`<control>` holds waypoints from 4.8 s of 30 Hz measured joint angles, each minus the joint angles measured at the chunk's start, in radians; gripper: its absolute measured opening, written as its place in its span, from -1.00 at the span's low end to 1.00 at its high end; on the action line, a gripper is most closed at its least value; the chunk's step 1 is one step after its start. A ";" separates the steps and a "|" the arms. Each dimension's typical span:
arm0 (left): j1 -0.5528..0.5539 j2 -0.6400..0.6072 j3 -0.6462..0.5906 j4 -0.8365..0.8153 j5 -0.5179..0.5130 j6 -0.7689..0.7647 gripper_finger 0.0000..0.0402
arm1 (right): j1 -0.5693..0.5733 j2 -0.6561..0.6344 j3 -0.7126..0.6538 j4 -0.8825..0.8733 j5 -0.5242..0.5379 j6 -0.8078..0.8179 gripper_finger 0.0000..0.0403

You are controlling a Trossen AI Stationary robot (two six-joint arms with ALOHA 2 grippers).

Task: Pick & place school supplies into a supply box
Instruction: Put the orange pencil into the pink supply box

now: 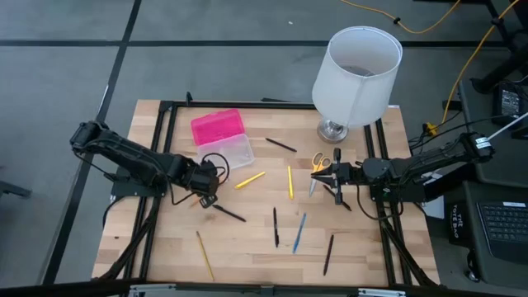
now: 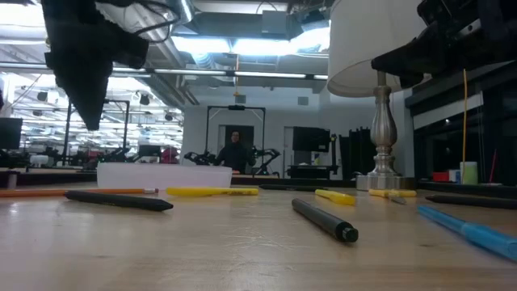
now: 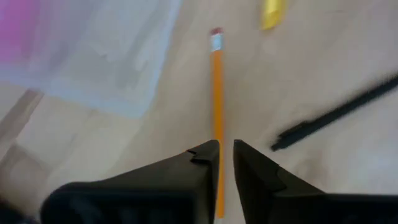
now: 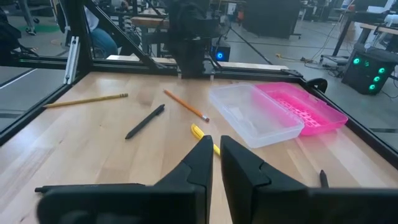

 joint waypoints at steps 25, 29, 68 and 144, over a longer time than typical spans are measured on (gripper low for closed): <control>-0.065 0.000 -0.027 0.084 -0.033 -0.064 -0.34 | 0.000 0.000 0.000 -0.001 0.000 0.017 -0.82; -0.078 0.021 -0.027 0.083 -0.051 -0.091 -0.34 | 0.000 0.000 -0.001 -0.001 0.000 0.017 -0.82; -0.017 0.267 -0.104 0.195 0.068 0.027 -0.33 | 0.000 0.000 -0.001 -0.006 0.000 0.016 -0.82; -0.146 -0.048 -0.108 0.129 -0.060 -0.015 -0.96 | 0.000 0.000 -0.001 -0.002 0.000 0.019 -0.82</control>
